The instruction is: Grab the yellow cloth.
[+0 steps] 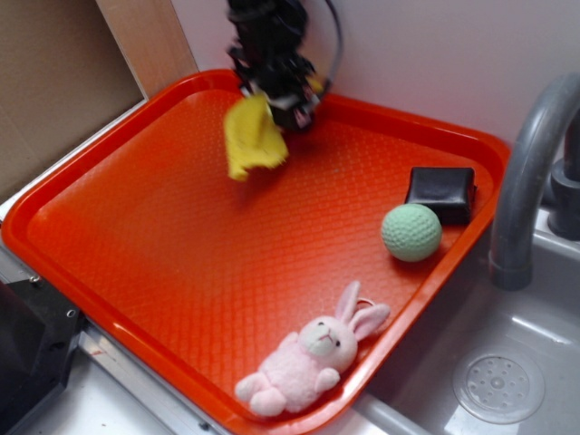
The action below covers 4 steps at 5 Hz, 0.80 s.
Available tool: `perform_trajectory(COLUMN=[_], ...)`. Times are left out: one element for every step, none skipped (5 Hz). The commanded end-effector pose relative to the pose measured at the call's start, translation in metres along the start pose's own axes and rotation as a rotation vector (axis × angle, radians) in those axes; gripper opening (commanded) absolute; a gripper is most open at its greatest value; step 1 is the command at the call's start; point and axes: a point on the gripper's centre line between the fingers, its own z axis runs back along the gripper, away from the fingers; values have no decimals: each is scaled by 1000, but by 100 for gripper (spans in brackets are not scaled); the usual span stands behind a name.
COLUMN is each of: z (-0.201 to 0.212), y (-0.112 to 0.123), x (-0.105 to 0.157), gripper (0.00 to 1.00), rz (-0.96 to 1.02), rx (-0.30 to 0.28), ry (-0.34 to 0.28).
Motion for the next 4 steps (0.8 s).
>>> perform_trajectory(z=[127,178,173,171], y=[-43,-45,-49,-54], x=[-55,-60,-57,-57], gripper=[0,0,0,0], rz=[-33,-81,-79,-89], rx=[-44,-60,-20,16], ry=[-137,-120,-103,-96])
